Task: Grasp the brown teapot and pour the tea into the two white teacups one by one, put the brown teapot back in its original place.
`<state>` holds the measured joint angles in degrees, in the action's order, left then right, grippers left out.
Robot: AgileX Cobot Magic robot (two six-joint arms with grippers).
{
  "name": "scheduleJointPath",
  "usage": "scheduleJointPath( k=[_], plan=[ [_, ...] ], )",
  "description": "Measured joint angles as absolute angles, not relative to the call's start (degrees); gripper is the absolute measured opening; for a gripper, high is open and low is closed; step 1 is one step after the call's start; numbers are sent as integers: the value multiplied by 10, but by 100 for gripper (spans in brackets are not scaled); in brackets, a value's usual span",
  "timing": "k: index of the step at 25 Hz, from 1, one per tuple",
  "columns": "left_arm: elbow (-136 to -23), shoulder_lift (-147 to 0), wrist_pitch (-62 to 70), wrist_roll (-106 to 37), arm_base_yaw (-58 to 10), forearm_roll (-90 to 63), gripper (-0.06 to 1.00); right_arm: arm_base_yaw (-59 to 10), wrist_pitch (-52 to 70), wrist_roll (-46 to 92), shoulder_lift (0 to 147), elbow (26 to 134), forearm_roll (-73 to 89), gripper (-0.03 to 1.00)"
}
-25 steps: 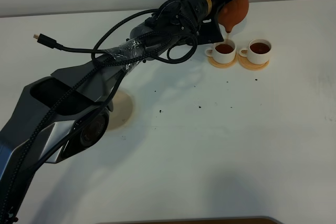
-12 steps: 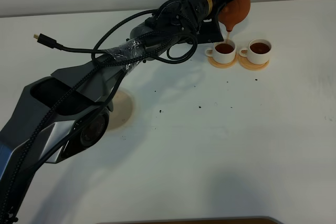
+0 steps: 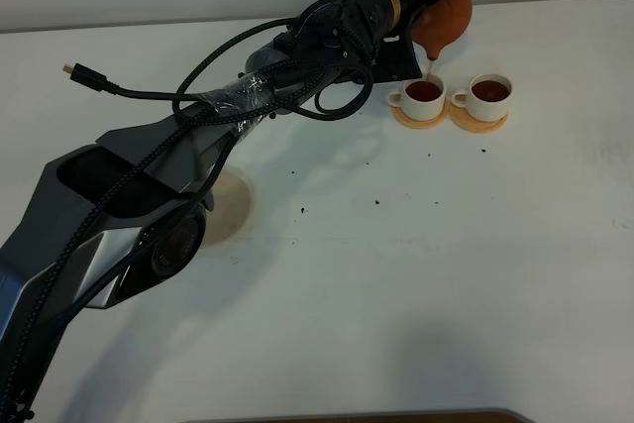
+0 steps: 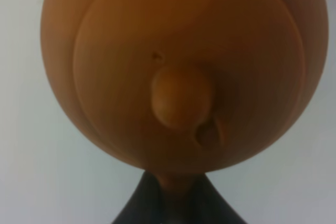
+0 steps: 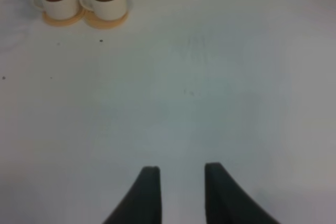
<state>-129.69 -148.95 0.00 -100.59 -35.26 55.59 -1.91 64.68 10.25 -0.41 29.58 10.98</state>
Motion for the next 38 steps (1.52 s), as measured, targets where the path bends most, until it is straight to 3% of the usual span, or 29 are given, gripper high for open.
scheduleJointPath(
  k=[23, 32, 38],
  plan=[
    [-1297, -1456, 193, -1000, -353, 284, 14, -19, 647, 103, -4, 296, 110, 24],
    [-1297, -1358, 363, -837, -353, 266, 14, -19, 647, 103, -4, 296, 110, 24],
    [-1298, -1342, 512, -656, -355, 263, 14, -19, 647, 103, -4, 296, 110, 24]
  ],
)
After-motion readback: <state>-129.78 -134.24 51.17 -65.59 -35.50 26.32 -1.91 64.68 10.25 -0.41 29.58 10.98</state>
